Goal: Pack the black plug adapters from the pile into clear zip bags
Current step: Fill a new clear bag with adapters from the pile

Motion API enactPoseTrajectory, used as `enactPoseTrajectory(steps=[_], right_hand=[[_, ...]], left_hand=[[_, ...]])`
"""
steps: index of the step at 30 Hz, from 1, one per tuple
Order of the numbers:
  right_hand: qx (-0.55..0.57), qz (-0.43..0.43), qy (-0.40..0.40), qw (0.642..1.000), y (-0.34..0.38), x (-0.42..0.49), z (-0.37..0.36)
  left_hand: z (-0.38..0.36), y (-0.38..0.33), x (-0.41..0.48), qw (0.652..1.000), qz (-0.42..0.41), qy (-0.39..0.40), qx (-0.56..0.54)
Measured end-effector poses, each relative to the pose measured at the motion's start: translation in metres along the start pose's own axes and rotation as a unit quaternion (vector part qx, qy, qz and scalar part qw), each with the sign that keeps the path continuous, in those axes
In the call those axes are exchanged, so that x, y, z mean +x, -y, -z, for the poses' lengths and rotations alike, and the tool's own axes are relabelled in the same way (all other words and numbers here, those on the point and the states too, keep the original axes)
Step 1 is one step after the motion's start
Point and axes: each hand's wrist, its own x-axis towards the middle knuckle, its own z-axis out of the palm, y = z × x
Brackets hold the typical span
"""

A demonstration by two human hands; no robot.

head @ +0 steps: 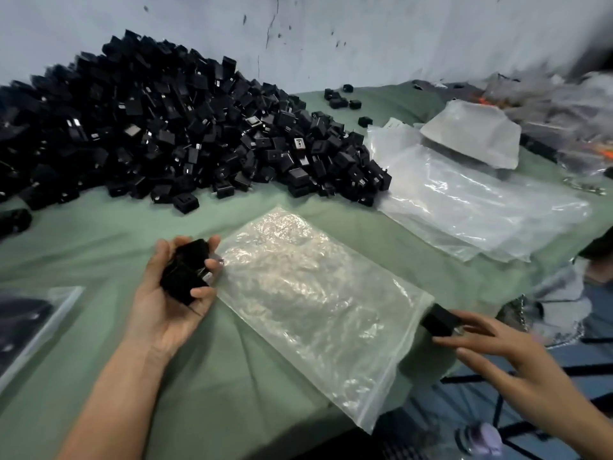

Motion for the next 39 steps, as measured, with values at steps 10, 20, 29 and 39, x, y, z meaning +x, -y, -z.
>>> enactPoseTrajectory(steps=[10,20,29,39], right_hand=[[0.018,0.089,0.054,0.994,0.022,0.007,-0.042],[-0.04,0.143,0.27,0.951,0.062,0.107,-0.102],[0.029,0.224,0.217,0.95,0.106,0.187,-0.167],[0.117,0.126,0.271,0.947,0.087,0.197,-0.163]], left_hand=[[-0.004,0.0,-0.005,1.0,-0.011,-0.005,0.006],[-0.01,0.0,-0.006,0.999,-0.001,-0.054,-0.002],[-0.011,-0.002,-0.005,0.998,0.002,-0.059,-0.019],[0.0,-0.019,0.0,0.982,-0.083,-0.129,-0.106]])
